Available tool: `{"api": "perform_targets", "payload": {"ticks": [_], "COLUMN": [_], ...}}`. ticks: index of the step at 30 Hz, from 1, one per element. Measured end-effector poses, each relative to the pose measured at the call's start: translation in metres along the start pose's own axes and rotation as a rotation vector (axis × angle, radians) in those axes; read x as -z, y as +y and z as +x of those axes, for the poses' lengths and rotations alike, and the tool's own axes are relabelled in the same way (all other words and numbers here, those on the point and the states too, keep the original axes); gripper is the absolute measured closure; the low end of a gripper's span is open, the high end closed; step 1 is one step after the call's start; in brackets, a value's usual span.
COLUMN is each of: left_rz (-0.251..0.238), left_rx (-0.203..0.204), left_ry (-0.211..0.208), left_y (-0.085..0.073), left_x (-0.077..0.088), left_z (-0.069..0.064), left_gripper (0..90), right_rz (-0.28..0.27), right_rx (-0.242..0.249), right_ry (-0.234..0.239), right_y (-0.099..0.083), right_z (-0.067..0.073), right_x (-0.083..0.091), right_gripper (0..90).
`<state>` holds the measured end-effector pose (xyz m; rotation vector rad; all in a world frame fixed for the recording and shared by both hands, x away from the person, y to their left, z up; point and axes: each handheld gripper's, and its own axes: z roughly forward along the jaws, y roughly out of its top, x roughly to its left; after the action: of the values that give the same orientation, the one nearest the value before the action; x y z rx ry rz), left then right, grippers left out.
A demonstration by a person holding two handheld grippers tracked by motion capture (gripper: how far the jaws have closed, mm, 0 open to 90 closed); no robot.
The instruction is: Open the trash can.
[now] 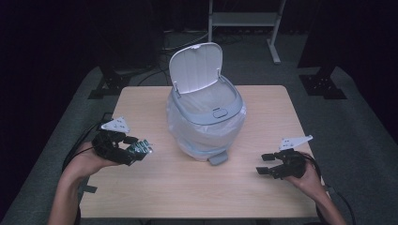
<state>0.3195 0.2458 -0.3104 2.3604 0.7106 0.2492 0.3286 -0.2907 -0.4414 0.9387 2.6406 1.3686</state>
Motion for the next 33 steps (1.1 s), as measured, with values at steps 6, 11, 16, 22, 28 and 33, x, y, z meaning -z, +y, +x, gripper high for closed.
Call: {"api": "perform_targets", "payload": {"ticks": [6,11,16,22,28,33], "left_rz": [-0.002,-0.006,-0.017,-0.015,-0.024,-0.023], "left_rx": [-0.015,-0.032,-0.046,-0.059,-0.071,-0.092], "left_ry": [-0.009,-0.011,-0.021,-0.026,-0.026,-0.026], "left_y": [0.017,0.033,0.047,0.061,0.073,0.085], "left_x": [0.006,0.011,0.016,0.02,0.025,0.029], "left_z": [-0.001,-0.003,-0.005,-0.005,-0.007,-0.01], "left_gripper": [33.4,33.4,33.4,33.4,33.4,33.4], "right_rz": [-0.005,-0.006,-0.004,-0.002,0.002,0.008], "right_rx": [0.001,0.003,0.005,0.002,0.005,0.005], "right_ry": [0.001,0.001,0.003,0.009,0.013,0.017], "right_y": [0.0,0.001,0.0,0.001,0.002,0.002], "right_z": [0.0,0.0,0.0,-0.001,-0.001,-0.001], "right_x": [0.0,0.0,0.0,-0.002,-0.004,-0.007], "right_gripper": [30.3,30.3,30.3,30.3,30.3,30.3]}}
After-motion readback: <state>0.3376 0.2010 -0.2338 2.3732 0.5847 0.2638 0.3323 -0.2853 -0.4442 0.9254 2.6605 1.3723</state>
